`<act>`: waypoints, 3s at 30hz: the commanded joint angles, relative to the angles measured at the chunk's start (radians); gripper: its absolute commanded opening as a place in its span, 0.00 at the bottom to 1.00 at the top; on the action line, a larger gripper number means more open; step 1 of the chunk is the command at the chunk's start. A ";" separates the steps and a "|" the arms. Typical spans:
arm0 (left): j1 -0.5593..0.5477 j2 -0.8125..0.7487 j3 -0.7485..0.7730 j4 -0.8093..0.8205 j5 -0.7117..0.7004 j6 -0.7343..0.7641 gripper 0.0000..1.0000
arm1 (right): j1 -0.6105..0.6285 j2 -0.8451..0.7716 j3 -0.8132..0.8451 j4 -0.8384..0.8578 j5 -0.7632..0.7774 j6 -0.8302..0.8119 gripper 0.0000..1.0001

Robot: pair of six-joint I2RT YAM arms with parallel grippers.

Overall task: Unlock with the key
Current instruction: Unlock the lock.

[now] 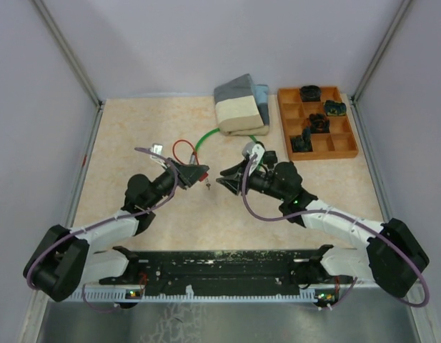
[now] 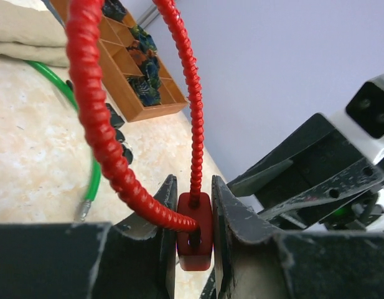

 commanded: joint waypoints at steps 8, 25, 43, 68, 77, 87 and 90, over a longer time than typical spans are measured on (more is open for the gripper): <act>0.003 -0.070 0.100 -0.273 -0.056 -0.129 0.00 | 0.135 -0.002 -0.135 0.296 0.087 -0.422 0.35; 0.002 -0.055 0.136 -0.369 -0.060 -0.236 0.00 | 0.274 0.164 -0.071 0.352 0.313 -0.750 0.35; -0.003 -0.021 0.135 -0.325 -0.035 -0.265 0.00 | 0.301 0.244 -0.060 0.458 0.402 -0.742 0.24; -0.030 -0.036 -0.019 0.062 0.006 -0.277 0.00 | 0.209 0.224 -0.088 0.685 0.397 -0.097 0.00; -0.032 -0.020 -0.070 0.241 0.039 -0.272 0.16 | 0.170 0.203 -0.063 0.663 0.283 0.057 0.00; -0.032 0.001 -0.096 0.365 0.055 -0.250 0.28 | 0.109 0.227 -0.056 0.662 0.203 0.243 0.00; -0.032 0.003 -0.092 0.376 0.070 -0.230 0.28 | 0.086 0.234 -0.044 0.651 0.167 0.309 0.00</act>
